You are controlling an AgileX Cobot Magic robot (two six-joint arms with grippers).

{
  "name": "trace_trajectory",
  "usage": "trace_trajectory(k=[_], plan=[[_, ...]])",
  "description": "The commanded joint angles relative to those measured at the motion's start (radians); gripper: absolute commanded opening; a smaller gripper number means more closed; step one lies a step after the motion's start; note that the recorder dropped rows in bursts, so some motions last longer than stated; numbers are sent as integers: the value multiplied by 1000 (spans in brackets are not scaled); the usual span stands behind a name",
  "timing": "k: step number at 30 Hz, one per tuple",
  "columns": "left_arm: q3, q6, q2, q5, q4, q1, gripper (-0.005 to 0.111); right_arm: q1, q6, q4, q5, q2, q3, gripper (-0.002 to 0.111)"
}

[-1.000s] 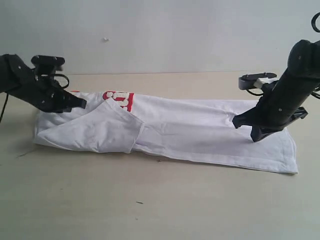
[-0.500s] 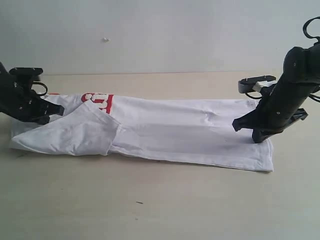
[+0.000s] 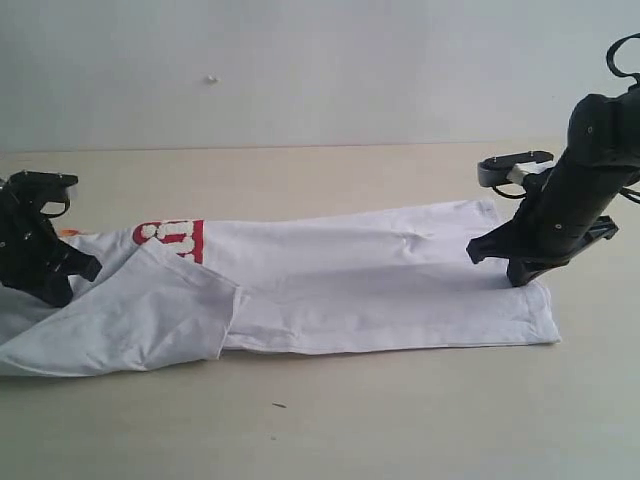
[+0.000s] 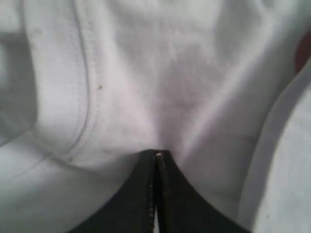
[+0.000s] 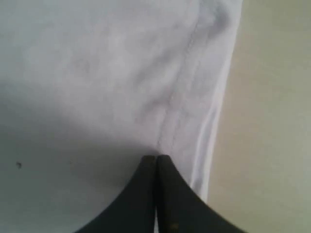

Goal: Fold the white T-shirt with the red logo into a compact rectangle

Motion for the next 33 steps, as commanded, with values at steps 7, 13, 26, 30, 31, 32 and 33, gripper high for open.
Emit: trace_trajectory(k=[7,13,26,30,31,32,33], plan=[[57,-42,-138,-39,-16,-5,0,-1,5,49,-55,-19,3,0],[62,190,-161,-183,-289,-8,0,-1,-19,70,-147,-107,3,0],[62,385,-49,-282,-495,-42,0,-1,-160,223,-256,42,3,0],[62,385,-27,-357,-473,-42,0,-1,-160,223,-187,51,3,0],[62,385,-22,-384,-470,-42,0,-1,-162,223,-169,49,3,0],[62,383,-17,-414,-470,-42,0,-1,-167,221,-144,49,3,0],[62,376,-16,-444,-470,-42,0,-1,-172,220,-119,47,3,0]])
